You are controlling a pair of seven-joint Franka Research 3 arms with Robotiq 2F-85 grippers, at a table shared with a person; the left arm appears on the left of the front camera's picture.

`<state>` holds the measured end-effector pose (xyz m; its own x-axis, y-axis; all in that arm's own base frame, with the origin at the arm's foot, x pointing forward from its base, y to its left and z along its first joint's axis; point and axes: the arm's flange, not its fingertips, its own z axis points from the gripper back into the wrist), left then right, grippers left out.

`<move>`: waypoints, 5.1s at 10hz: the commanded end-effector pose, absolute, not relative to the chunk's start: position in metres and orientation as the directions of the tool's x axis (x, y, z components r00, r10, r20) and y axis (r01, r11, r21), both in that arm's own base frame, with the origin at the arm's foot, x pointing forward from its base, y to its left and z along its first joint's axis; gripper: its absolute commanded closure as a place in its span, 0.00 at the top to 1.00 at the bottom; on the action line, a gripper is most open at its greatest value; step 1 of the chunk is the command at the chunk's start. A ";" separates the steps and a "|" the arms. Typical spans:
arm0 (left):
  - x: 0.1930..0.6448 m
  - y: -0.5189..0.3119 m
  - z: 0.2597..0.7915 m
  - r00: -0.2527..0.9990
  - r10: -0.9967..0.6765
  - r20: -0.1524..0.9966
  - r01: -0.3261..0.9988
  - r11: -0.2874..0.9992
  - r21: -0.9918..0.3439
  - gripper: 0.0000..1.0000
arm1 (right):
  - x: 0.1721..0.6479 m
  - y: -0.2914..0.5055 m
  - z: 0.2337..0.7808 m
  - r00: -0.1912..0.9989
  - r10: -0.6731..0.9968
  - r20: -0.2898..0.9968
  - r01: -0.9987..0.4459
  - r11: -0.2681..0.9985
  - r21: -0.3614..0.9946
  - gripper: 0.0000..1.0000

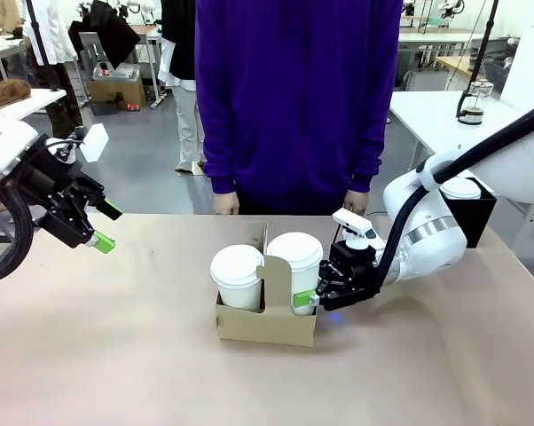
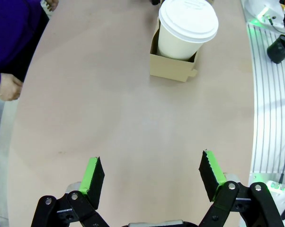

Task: Pour a drink into a cup and package it in a carrier.
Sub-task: Insert the held 600 ml Paper Cup into the Cup Carrier.

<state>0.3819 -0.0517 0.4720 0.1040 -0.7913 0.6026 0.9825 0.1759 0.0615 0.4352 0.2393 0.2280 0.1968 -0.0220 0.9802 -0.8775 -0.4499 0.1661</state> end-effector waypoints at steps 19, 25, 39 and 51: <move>0.381 -0.051 0.474 0.092 -0.787 0.609 0.984 0.164 0.063 1.00 | 0.446 0.103 0.355 0.196 0.407 0.892 -0.977 0.000 0.215 1.00; 0.381 -0.051 0.474 0.092 -0.787 0.609 0.984 0.164 0.063 1.00 | 0.392 -0.037 0.400 0.552 0.406 0.729 -0.744 0.634 0.211 1.00; 0.381 -0.051 0.474 0.092 -0.787 0.609 0.984 0.164 0.063 1.00 | 0.395 -0.057 0.394 0.545 0.403 0.736 -0.735 0.652 0.187 1.00; 0.381 -0.051 0.474 0.092 -0.787 0.609 0.984 0.164 0.063 1.00 | 0.395 -0.057 0.394 0.545 0.403 0.736 -0.735 0.652 0.187 1.00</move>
